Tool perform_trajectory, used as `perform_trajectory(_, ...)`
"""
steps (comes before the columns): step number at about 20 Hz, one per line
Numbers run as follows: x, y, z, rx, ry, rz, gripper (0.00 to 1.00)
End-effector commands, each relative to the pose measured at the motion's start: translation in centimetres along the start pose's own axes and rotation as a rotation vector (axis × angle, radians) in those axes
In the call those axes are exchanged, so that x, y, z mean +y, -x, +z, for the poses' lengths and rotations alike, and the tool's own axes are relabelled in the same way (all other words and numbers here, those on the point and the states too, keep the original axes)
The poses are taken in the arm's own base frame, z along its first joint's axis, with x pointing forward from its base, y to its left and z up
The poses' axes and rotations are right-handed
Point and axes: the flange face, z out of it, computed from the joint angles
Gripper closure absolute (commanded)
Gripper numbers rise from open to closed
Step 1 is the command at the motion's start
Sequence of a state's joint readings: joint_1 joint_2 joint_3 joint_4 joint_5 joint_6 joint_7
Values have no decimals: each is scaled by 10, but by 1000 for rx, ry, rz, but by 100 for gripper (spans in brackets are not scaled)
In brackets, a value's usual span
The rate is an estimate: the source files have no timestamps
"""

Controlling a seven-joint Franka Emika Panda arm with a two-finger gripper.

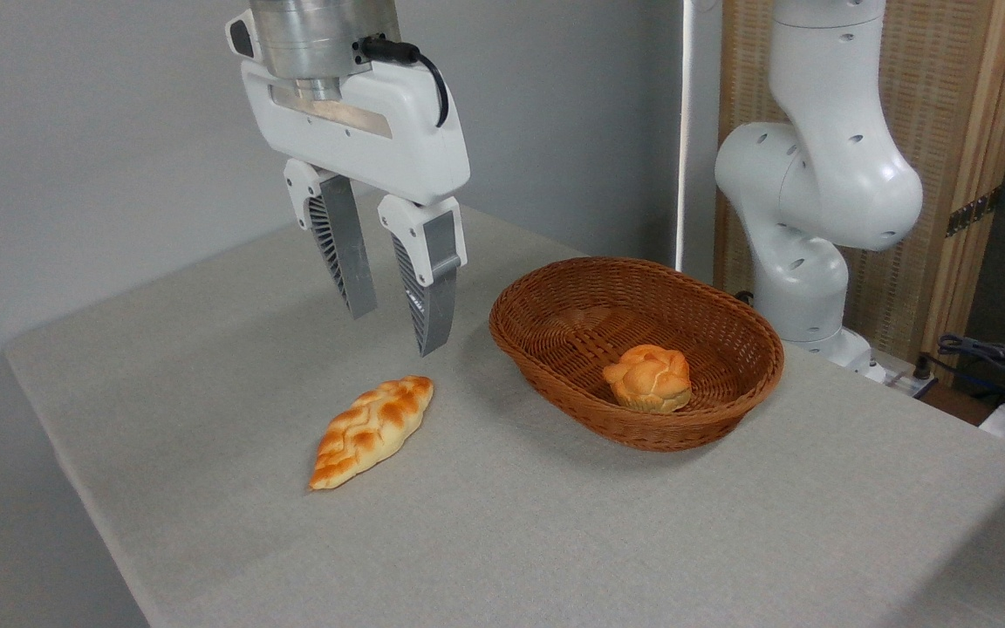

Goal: Put bread into the basket

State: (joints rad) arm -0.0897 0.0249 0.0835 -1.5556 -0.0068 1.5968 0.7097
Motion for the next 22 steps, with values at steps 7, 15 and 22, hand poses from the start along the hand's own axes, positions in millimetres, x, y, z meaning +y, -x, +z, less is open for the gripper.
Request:
perform_trajectory(7,10,9,5,-28,32,69,0)
perform_trajectory(15,15,19,9,-30,32,74,0)
perform_trajectory(22,12,18,8,-23,24,75,0)
